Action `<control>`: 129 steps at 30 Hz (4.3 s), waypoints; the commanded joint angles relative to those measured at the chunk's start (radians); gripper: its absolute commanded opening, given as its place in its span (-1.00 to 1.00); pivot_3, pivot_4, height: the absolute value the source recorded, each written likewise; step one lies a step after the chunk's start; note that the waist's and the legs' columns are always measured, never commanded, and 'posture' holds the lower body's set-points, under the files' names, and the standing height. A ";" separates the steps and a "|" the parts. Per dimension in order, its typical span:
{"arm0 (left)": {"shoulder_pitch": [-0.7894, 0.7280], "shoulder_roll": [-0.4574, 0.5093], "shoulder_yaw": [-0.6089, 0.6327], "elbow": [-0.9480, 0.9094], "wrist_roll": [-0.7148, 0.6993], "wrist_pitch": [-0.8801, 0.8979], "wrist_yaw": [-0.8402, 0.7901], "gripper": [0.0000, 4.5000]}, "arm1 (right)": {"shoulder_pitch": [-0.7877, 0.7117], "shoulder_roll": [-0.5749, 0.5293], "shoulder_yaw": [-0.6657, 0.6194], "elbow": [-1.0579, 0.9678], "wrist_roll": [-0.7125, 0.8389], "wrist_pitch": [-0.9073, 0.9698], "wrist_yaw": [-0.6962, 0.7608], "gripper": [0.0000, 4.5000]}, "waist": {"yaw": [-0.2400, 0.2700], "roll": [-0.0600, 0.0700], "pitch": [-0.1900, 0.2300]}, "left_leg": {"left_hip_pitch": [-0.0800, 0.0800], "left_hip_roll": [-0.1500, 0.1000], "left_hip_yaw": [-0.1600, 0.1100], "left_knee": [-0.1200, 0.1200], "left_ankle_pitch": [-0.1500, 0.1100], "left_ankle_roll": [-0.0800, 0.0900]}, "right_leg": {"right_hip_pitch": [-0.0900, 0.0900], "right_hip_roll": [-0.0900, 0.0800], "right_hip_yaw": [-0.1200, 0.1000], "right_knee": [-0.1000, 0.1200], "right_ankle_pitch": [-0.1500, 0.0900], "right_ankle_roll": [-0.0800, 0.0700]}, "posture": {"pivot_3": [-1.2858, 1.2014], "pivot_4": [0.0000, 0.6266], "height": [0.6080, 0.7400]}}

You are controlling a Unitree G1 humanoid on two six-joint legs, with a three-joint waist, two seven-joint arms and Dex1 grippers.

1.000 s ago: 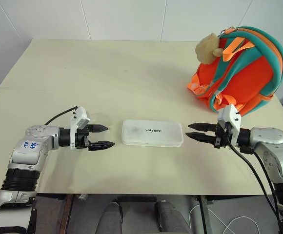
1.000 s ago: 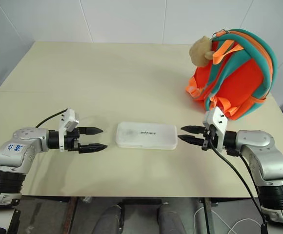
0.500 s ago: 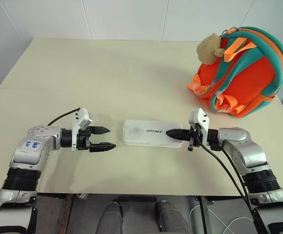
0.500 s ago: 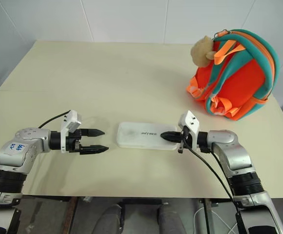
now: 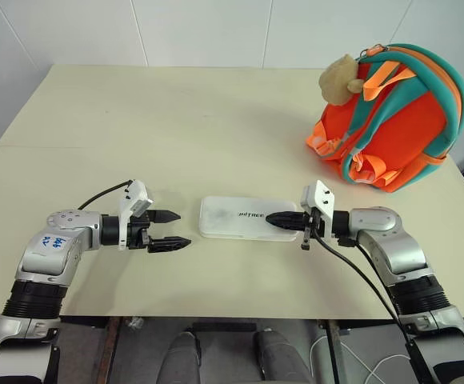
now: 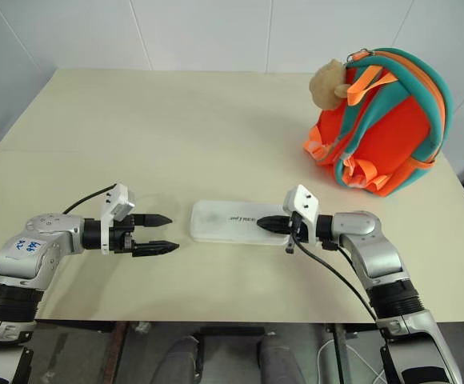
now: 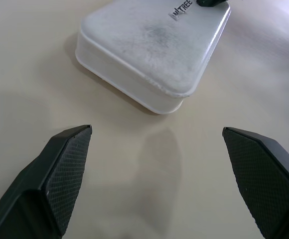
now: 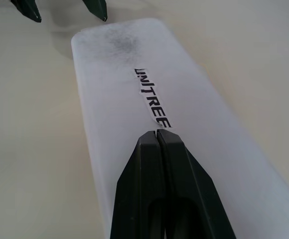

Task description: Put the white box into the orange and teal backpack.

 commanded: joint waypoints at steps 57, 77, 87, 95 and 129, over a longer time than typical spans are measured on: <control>-0.307 -0.076 -0.042 0.221 -0.164 0.655 0.136 1.00 | 0.078 -0.163 -0.045 -0.067 0.000 0.147 0.027 0.99 | -0.003 0.000 0.000 | 0.001 -0.001 -0.001 0.005 0.000 0.000 | 0.003 0.000 0.000 -0.001 0.002 0.002 | 0.03 -0.52 1.00; -0.352 -0.260 0.050 0.409 -0.229 0.855 0.205 1.00 | 0.034 -0.111 -0.014 -0.046 -0.002 0.126 0.037 0.99 | 0.003 0.000 0.000 | 0.000 -0.002 -0.002 0.005 -0.001 0.001 | 0.005 0.000 0.000 -0.002 0.002 0.003 | 0.03 -0.52 1.00; -0.359 -0.287 0.103 0.429 -0.236 0.895 0.246 1.00 | 0.045 -0.100 -0.013 -0.052 0.002 0.125 0.038 0.99 | 0.003 0.000 0.000 | 0.001 -0.002 -0.002 0.005 -0.001 0.001 | 0.005 0.000 0.000 -0.002 0.002 0.003 | 0.03 -0.52 1.00; -0.335 -0.297 0.169 0.412 -0.296 0.897 0.217 0.73 | 0.063 -0.112 -0.030 -0.060 0.002 0.115 0.033 1.00 | 0.003 0.000 0.000 | 0.000 -0.002 -0.002 0.005 -0.001 0.001 | 0.005 0.000 0.000 -0.002 0.002 0.003 | 0.03 -0.52 1.00; -0.167 -0.171 0.154 0.258 -0.302 0.567 0.153 -0.35 | -0.128 -0.158 -0.388 -0.067 0.003 0.239 -0.474 1.00 | -0.004 0.000 0.000 | 0.000 -0.002 0.001 -0.005 -0.001 0.000 | 0.000 -0.002 0.001 -0.006 0.001 0.002 | 0.03 -0.52 1.00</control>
